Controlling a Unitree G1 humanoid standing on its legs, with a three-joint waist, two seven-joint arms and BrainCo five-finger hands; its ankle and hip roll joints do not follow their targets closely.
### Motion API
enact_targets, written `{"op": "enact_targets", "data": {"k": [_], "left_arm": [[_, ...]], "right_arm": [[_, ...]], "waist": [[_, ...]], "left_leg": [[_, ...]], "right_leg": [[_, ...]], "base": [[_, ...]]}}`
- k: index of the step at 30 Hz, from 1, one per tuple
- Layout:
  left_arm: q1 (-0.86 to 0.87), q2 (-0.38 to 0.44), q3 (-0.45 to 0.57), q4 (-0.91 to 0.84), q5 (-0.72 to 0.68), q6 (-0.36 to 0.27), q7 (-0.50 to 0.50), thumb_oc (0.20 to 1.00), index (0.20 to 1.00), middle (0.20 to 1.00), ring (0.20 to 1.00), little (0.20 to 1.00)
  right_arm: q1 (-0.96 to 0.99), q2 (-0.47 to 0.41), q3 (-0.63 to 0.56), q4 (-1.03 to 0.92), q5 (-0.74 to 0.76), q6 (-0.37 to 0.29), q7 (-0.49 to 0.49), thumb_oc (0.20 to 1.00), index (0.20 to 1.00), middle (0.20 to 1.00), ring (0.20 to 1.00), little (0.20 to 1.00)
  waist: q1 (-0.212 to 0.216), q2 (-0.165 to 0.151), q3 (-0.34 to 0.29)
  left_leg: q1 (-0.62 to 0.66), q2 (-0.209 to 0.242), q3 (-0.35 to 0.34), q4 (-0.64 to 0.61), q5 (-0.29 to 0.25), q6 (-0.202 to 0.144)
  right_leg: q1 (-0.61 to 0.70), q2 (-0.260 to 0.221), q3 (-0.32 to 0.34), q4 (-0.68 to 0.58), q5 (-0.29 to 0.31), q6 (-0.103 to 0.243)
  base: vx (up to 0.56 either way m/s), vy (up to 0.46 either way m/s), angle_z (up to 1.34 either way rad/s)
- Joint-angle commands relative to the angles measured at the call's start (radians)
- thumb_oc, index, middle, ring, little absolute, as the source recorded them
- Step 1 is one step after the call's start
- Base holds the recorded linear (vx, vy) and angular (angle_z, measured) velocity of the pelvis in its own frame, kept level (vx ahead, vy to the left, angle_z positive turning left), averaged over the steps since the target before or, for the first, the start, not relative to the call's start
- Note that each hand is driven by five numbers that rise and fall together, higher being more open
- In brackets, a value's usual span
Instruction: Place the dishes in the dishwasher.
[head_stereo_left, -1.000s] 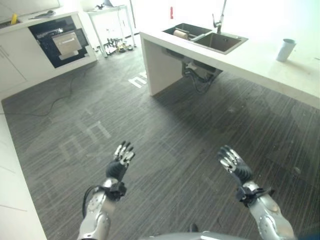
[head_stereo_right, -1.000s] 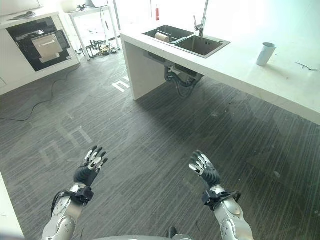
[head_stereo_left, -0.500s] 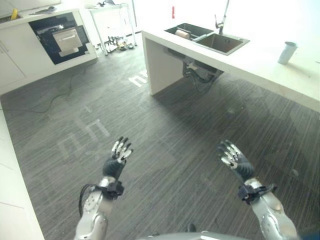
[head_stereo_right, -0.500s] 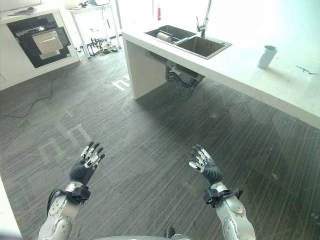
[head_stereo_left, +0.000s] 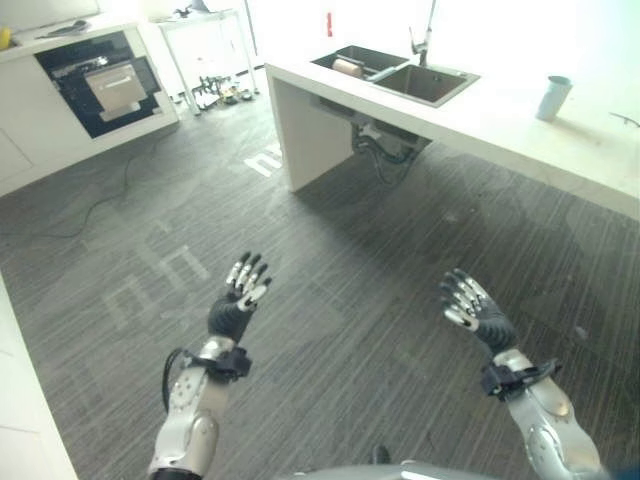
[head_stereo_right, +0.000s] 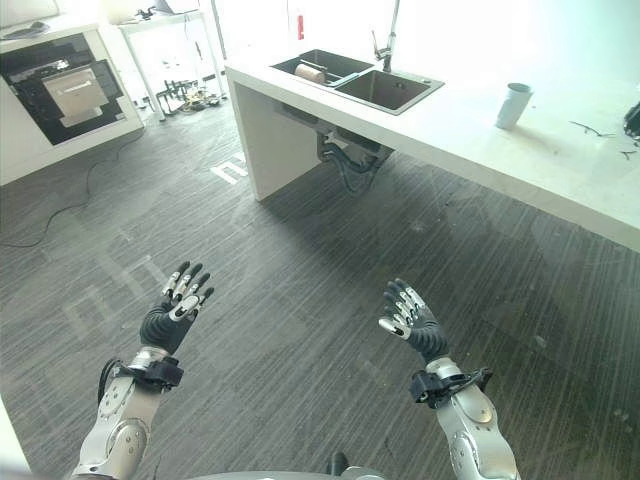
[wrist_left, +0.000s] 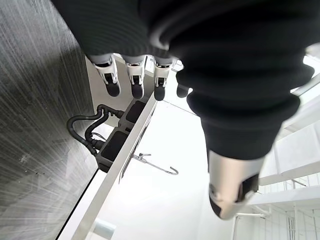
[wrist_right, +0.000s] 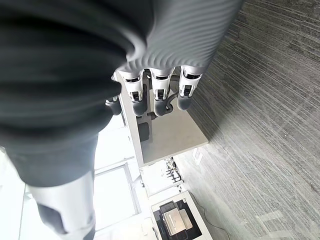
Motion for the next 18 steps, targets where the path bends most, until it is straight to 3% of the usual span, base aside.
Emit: {"op": "enact_targets", "data": {"k": [1, 3, 5, 6, 7, 9, 10, 12, 14, 15, 16, 18], "left_arm": [[-0.010, 0.018, -0.011, -0.019, -0.005, -0.085, -0.015, 1.000, 1.000, 1.000, 1.000, 1.000], [-0.016, 0.015, -0.008, -0.001, -0.020, -0.083, -0.015, 1.000, 1.000, 1.000, 1.000, 1.000], [0.002, 0.018, -0.009, -0.017, -0.021, -0.081, -0.018, 1.000, 1.000, 1.000, 1.000, 1.000], [0.009, 0.018, -0.013, -0.020, -0.020, -0.084, -0.016, 1.000, 1.000, 1.000, 1.000, 1.000], [0.029, 0.023, -0.026, -0.014, -0.037, -0.087, -0.022, 1.000, 1.000, 1.000, 1.000, 1.000], [0.051, 0.013, -0.026, -0.016, -0.042, -0.088, -0.032, 1.000, 1.000, 1.000, 1.000, 1.000], [0.062, 0.005, -0.022, -0.021, -0.043, -0.087, -0.040, 1.000, 1.000, 1.000, 1.000, 1.000], [0.082, 0.000, -0.018, -0.035, -0.053, -0.072, -0.040, 1.000, 1.000, 1.000, 1.000, 1.000], [0.065, 0.008, -0.020, -0.032, -0.049, -0.052, -0.052, 1.000, 1.000, 1.000, 1.000, 1.000], [0.050, 0.017, -0.027, -0.041, -0.022, -0.031, -0.081, 1.000, 1.000, 1.000, 1.000, 1.000], [0.044, 0.021, -0.031, -0.046, -0.016, -0.018, -0.092, 1.000, 1.000, 1.000, 1.000, 1.000], [0.037, 0.028, -0.036, -0.042, -0.014, 0.004, -0.115, 1.000, 1.000, 1.000, 1.000, 1.000]], "right_arm": [[-0.052, -0.040, -0.004, -0.067, 0.012, -0.091, 0.036, 1.000, 1.000, 1.000, 1.000, 1.000], [-0.062, -0.037, 0.003, -0.050, 0.001, -0.090, 0.040, 1.000, 1.000, 1.000, 1.000, 1.000], [-0.057, -0.040, -0.002, -0.063, 0.008, -0.071, 0.046, 1.000, 1.000, 1.000, 1.000, 1.000], [-0.046, -0.040, -0.003, -0.066, 0.005, -0.074, 0.056, 1.000, 1.000, 1.000, 1.000, 1.000], [-0.014, -0.057, -0.014, -0.068, -0.012, -0.077, 0.081, 1.000, 1.000, 1.000, 1.000, 1.000], [0.000, -0.070, -0.024, -0.069, -0.011, -0.078, 0.107, 1.000, 1.000, 1.000, 1.000, 1.000], [0.003, -0.077, -0.029, -0.072, -0.004, -0.077, 0.117, 1.000, 1.000, 1.000, 1.000, 1.000], [0.010, -0.080, -0.038, -0.081, 0.002, -0.067, 0.130, 1.000, 1.000, 1.000, 1.000, 1.000], [0.007, -0.069, -0.041, -0.088, 0.016, -0.048, 0.122, 1.000, 1.000, 1.000, 1.000, 1.000], [-0.005, -0.048, -0.032, -0.098, 0.020, -0.027, 0.104, 1.000, 1.000, 1.000, 1.000, 1.000], [-0.012, -0.038, -0.023, -0.101, 0.008, -0.027, 0.092, 1.000, 1.000, 1.000, 1.000, 1.000], [-0.022, -0.027, -0.018, -0.108, 0.005, -0.021, 0.073, 1.000, 1.000, 1.000, 1.000, 1.000]], "waist": [[0.002, 0.015, 0.039], [0.005, 0.018, 0.053], [0.003, 0.045, 0.057], [0.003, 0.061, 0.057], [0.009, 0.090, 0.058], [0.017, 0.093, 0.059], [0.018, 0.093, 0.059], [0.024, 0.082, 0.046], [0.037, 0.069, 0.037], [0.060, 0.049, 0.013], [0.066, 0.042, 0.002], [0.073, 0.036, -0.014]], "left_leg": [[-0.115, 0.071, -0.011, 0.298, 0.079, 0.000], [-0.132, 0.100, 0.011, 0.240, 0.095, 0.004], [-0.079, 0.134, 0.089, -0.012, 0.133, -0.001], [-0.067, 0.146, 0.107, -0.131, 0.172, -0.012], [-0.056, 0.171, 0.084, -0.360, 0.289, -0.047], [-0.094, 0.196, 0.049, -0.365, 0.305, -0.059], [-0.093, 0.203, 0.064, -0.365, 0.308, -0.060], [-0.067, 0.193, 0.101, -0.351, 0.258, -0.047], [-0.073, 0.167, 0.120, -0.337, 0.232, -0.011], [-0.065, 0.118, 0.113, -0.333, 0.190, 0.031], [-0.053, 0.096, 0.113, -0.338, 0.174, 0.049], [-0.032, 0.064, 0.110, -0.349, 0.150, 0.072]], "right_leg": [[0.083, -0.021, 0.048, -0.025, -0.027, 0.071], [0.098, -0.012, 0.058, -0.016, -0.036, 0.073], [0.120, 0.000, 0.050, -0.016, -0.058, 0.091], [0.131, 0.006, 0.048, -0.021, -0.064, 0.099], [0.185, 0.013, 0.050, -0.039, -0.085, 0.113], [0.215, 0.014, 0.056, -0.032, -0.116, 0.110], [0.222, 0.010, 0.055, -0.025, -0.127, 0.110], [0.248, -0.038, 0.046, 0.031, -0.173, 0.130], [0.272, -0.062, 0.042, 0.059, -0.193, 0.150], [0.280, -0.111, 0.029, 0.102, -0.178, 0.200], [0.263, -0.139, 0.020, 0.143, -0.143, 0.229], [0.232, -0.181, -0.002, 0.230, -0.088, 0.260]], "base": [[0.05, -0.129, -0.13], [0.18, 0.020, -0.38], [0.33, 0.190, -0.45], [0.60, 0.458, -0.27], [0.60, 0.488, -0.07], [0.48, 0.372, 0.00], [0.39, 0.325, -0.26], [0.66, 0.541, -0.25], [0.58, 0.483, -0.18], [0.60, 0.491, -0.15], [0.60, 0.511, -0.11], [0.41, 0.394, 0.33]]}}
